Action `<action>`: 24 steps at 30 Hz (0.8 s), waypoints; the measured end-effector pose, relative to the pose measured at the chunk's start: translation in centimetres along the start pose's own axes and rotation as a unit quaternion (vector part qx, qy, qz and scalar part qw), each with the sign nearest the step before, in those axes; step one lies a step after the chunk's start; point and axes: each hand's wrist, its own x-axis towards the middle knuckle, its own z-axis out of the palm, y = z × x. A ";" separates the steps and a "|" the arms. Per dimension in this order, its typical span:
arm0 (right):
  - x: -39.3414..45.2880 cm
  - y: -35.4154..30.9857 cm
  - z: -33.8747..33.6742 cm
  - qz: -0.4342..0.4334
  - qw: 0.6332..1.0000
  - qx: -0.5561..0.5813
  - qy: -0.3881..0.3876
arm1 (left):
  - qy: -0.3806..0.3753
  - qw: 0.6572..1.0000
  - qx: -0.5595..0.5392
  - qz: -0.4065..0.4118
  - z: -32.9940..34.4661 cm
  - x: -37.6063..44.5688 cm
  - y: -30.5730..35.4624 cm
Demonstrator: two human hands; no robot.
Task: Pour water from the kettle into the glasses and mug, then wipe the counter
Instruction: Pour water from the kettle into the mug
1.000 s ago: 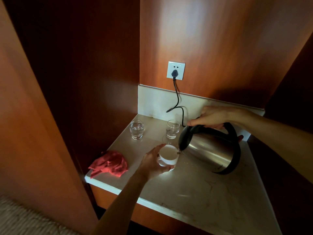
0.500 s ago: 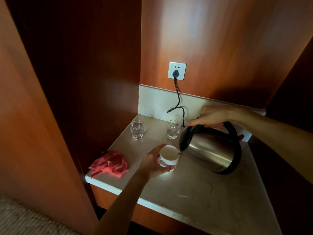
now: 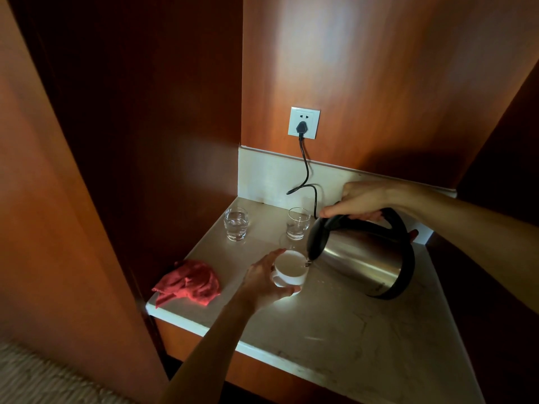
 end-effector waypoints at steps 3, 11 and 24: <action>0.1 -0.1 0.0 -0.002 1.000 -0.002 -0.002 | -0.001 1.000 -0.001 -0.004 0.0 0.0 -0.1; 0.2 -0.2 -0.1 0.001 1.000 -0.012 -0.002 | 0.008 1.000 0.009 -0.002 0.0 0.0 -0.1; 0.2 -1.0 -0.3 0.006 0.999 -0.031 -0.011 | 0.007 1.000 0.009 0.011 -0.1 -0.1 0.0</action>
